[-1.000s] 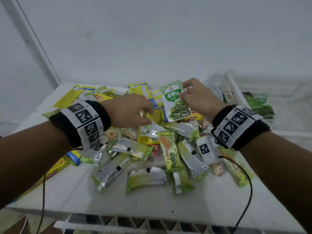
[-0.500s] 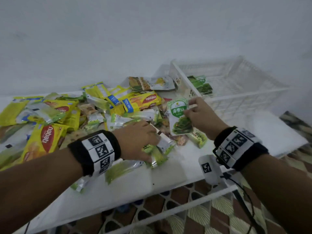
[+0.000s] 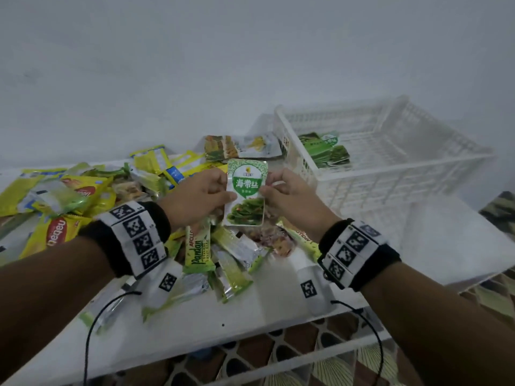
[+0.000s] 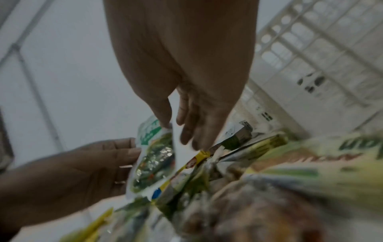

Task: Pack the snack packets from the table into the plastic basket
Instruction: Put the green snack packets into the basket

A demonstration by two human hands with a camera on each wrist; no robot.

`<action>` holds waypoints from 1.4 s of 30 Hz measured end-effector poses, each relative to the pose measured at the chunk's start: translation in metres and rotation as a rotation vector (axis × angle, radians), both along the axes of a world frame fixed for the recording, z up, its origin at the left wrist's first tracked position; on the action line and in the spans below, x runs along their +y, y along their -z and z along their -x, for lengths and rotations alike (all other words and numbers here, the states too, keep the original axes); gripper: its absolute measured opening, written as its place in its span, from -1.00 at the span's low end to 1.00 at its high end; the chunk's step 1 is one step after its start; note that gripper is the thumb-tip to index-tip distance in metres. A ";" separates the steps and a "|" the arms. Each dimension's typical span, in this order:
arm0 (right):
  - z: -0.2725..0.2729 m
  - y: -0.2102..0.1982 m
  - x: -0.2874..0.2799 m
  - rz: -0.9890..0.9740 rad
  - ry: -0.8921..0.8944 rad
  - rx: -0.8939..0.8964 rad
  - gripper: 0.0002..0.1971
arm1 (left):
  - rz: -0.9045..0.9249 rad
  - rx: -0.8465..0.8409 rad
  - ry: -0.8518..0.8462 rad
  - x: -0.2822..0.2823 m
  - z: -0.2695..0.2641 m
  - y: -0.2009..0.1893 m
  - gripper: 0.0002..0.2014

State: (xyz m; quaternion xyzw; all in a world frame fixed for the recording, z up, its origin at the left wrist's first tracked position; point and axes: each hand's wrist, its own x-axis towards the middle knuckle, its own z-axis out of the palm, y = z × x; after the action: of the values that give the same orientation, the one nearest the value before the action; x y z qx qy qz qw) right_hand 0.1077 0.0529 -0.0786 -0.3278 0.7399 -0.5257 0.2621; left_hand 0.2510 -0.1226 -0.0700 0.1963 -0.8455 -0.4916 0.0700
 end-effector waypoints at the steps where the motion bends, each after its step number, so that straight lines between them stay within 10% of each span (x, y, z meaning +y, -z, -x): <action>1: 0.007 0.003 0.006 -0.075 -0.035 0.120 -0.77 | -0.013 0.012 -0.042 0.000 0.001 0.000 -0.74; 7: 0.032 0.050 0.023 -0.615 -0.355 0.794 -0.53 | -0.104 0.139 -0.317 -0.014 0.001 -0.005 -0.88; 16: 0.033 0.054 0.006 -0.428 -0.476 0.687 -0.43 | -0.031 0.150 -0.365 -0.009 0.013 -0.008 -0.82; 23: 0.039 0.048 0.001 -0.304 -0.268 0.731 -0.84 | -0.006 0.149 -0.357 -0.011 0.010 -0.008 -0.84; 31: 0.041 0.038 -0.027 -0.543 -0.350 0.587 -0.26 | 0.001 0.127 -0.306 -0.013 0.006 -0.008 -0.83; 42: 0.039 0.040 -0.035 -0.714 -0.102 0.792 -0.34 | -0.009 0.152 -0.307 -0.022 -0.003 -0.005 -0.83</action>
State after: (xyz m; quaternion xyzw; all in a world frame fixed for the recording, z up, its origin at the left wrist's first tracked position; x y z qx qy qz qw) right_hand 0.0689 0.0179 -0.1188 -0.4270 0.8981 -0.0640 0.0835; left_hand 0.2536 -0.1447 -0.0651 0.2858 -0.7957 -0.4922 0.2071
